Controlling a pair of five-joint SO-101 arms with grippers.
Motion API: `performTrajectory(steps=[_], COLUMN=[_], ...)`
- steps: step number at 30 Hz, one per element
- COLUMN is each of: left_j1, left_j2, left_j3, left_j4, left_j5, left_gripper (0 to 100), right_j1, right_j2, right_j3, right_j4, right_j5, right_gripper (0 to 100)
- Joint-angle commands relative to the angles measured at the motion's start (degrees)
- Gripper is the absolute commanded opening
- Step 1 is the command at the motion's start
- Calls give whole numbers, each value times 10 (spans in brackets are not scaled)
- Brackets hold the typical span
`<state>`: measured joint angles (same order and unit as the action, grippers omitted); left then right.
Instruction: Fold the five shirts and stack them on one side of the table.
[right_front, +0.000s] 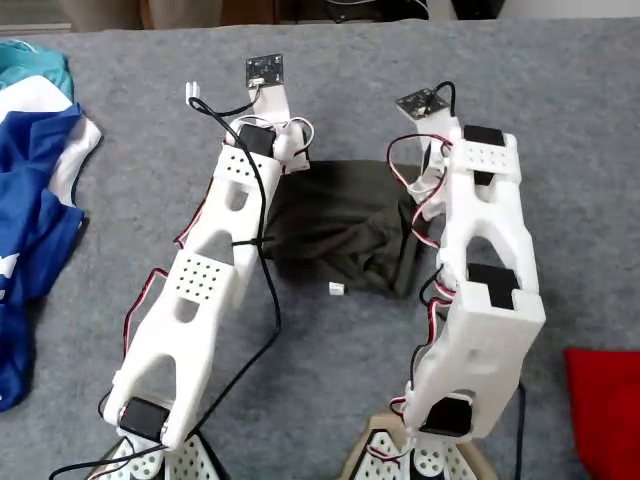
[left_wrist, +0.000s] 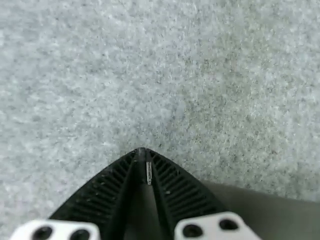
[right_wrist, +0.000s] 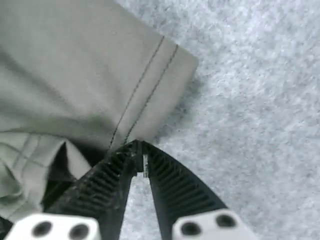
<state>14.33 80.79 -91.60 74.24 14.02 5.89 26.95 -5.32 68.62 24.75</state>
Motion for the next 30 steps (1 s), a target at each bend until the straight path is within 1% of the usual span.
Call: performTrajectory(steps=[1, 3, 7, 12, 17, 20, 22, 25, 30], left_j1=[-7, -4, -2, 29, 50, 78, 92, 94, 92], left_j2=[-13, -46, -126, -216, -247, -284, -333, -418, -556], left_j3=[-43, -40, -40, -34, 43, 140, 219, 369, 605], left_j4=[7, 28, 112, 272, 269, 269, 269, 268, 263], left_j5=[5, 5, 2, -47, -50, -50, -47, -16, -14], left_gripper=[20, 20, 20, 19, 19, 19, 19, 19, 19], right_j1=[-25, -37, -45, -51, -66, -64, -59, -51, -57], right_j2=[-71, -102, -171, -217, -209, -182, -159, -131, -120], right_j3=[-24, -25, -25, -26, -21, -28, -32, -36, -31], right_j4=[11, 19, 18, -15, -33, -39, -40, -40, -27], right_j5=[7, 5, -4, 1, 2, 3, 4, 11, 6], right_gripper=[9, 9, 8, 7, 7, 7, 7, 6, 6])
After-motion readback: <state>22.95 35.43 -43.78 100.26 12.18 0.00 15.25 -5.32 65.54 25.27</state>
